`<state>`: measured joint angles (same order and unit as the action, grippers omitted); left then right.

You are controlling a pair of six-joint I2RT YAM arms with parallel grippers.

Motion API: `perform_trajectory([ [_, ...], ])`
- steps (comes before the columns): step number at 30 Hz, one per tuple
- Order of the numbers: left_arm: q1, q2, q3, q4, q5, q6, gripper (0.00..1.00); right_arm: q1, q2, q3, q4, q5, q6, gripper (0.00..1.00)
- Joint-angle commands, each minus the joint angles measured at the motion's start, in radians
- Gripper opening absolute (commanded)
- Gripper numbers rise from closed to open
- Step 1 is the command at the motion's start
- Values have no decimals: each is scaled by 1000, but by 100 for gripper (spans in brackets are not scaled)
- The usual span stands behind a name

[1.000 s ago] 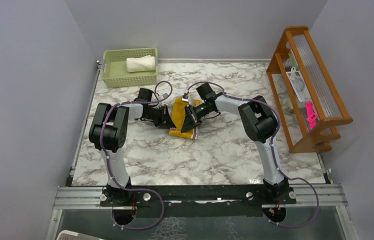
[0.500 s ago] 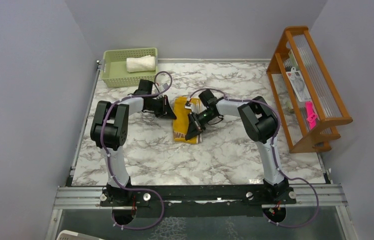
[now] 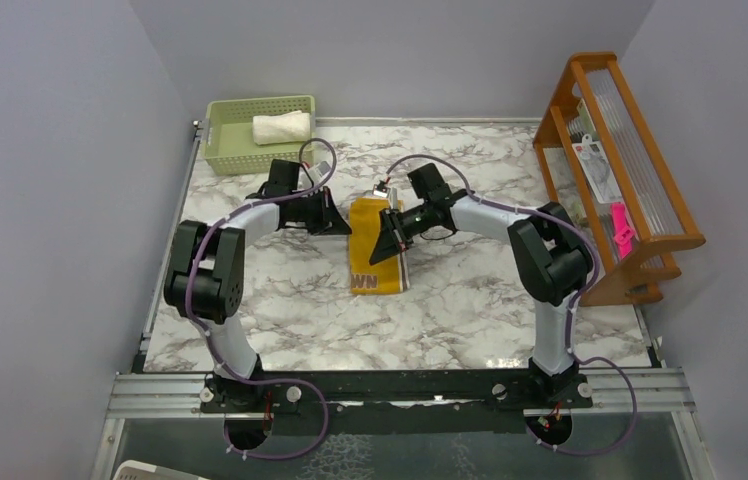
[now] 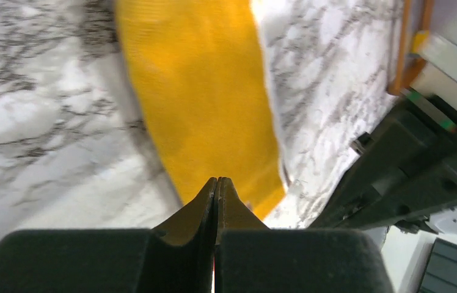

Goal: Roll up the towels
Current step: Roll the towel at the center of the board.

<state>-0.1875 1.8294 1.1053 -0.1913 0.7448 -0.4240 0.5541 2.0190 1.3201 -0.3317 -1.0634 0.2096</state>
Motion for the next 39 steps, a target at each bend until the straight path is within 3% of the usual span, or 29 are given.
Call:
perform_trajectory([
  [1,-60,-104,-75,84,77,-89,0,-10,0,-25,103,55,79,1],
  [6,-132,-108,-173,142,59,-169,0,-13,1,-120,174,105,134,1],
  [13,-135,-90,-315,284,16,-299,0,-34,-18,-251,277,151,165,1],
  [19,-133,-66,-398,286,-126,-306,0,-110,7,-322,321,154,172,1],
  [26,-122,-43,-475,256,-324,-282,0,-151,18,-368,336,124,177,1],
  [34,-111,-107,-458,157,-373,-234,0,-151,25,-380,314,171,160,1],
  [39,-110,-213,-395,56,-377,-205,0,-146,-59,-369,317,244,101,1],
])
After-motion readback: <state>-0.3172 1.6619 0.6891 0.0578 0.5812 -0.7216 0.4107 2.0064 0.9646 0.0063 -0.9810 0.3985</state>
